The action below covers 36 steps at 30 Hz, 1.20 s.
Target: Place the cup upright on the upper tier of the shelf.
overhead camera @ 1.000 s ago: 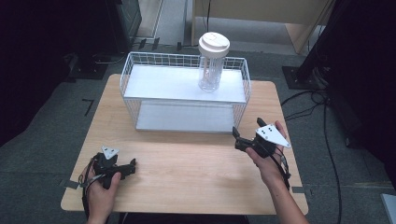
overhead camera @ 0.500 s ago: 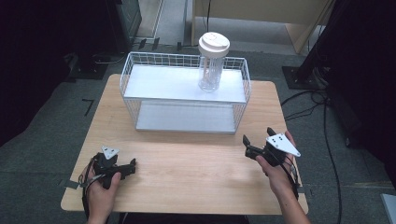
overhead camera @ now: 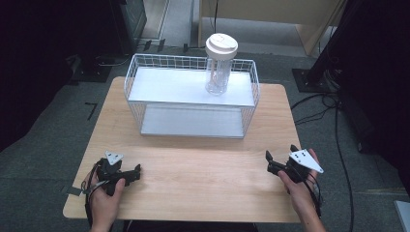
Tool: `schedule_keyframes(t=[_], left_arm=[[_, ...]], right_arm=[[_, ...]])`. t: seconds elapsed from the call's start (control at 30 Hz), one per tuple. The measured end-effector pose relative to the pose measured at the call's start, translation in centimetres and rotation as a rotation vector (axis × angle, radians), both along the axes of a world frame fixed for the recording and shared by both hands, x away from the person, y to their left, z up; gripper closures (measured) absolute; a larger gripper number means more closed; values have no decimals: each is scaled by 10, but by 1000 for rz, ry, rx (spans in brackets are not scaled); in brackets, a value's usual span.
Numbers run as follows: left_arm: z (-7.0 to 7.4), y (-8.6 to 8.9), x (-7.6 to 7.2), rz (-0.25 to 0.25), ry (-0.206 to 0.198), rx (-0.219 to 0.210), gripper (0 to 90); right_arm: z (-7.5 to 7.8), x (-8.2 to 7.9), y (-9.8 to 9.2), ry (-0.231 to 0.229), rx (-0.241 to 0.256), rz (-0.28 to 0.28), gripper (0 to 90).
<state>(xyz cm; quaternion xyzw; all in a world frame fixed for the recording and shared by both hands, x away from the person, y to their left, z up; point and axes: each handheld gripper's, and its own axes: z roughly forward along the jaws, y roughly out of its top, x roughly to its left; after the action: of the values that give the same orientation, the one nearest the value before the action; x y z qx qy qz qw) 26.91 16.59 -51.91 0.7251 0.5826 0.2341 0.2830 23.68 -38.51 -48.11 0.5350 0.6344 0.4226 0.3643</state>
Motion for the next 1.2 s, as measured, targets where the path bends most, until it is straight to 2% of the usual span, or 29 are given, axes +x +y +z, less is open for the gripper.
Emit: schedule_keyframes(t=[0.3, 0.43, 0.6, 0.67, 0.8, 0.87, 0.97, 1.0, 1.03, 1.07, 1.1, 1.13, 1.2], left_arm=[[0, 0, 0, 0, 0, 0, 0], [0, 0, 0, 0, 0, 0, 0], [0, 0, 0, 0, 0, 0, 0], [0, 0, 0, 0, 0, 0, 0], [0, 0, 0, 0, 0, 0, 0], [0, 0, 0, 3, -1, 0, 0], [0, 0, 0, 4, -1, 0, 0], [0, 0, 0, 4, -1, 0, 0], [0, 0, 0, 4, -2, 0, 0], [0, 0, 0, 4, -2, 0, 0], [0, 0, 0, 4, -2, 0, 0], [0, 0, 0, 4, -2, 0, 0], [0, 0, 0, 4, -2, 0, 0]], right_arm=[[-15, -13, -19, 54, 3, -35, 56], [-24, -23, -29, 94, -25, -36, 56], [-31, -33, -41, 124, 0, -31, 56], [-34, -37, -46, 144, -11, -27, 56], [-40, -42, -55, 211, -23, -37, 56], [-40, -45, -59, 222, -8, -43, 57], [-41, -49, -62, 260, -9, -21, 57], [-41, -49, -62, 260, -9, -21, 57], [-42, -50, -62, 314, -10, -4, 57], [-43, -50, -62, 338, -7, 7, 57], [-43, -50, -62, 338, -7, 7, 57], [-44, -49, -62, 361, -6, 19, 56], [-45, -47, -58, 381, -30, 19, 52]])
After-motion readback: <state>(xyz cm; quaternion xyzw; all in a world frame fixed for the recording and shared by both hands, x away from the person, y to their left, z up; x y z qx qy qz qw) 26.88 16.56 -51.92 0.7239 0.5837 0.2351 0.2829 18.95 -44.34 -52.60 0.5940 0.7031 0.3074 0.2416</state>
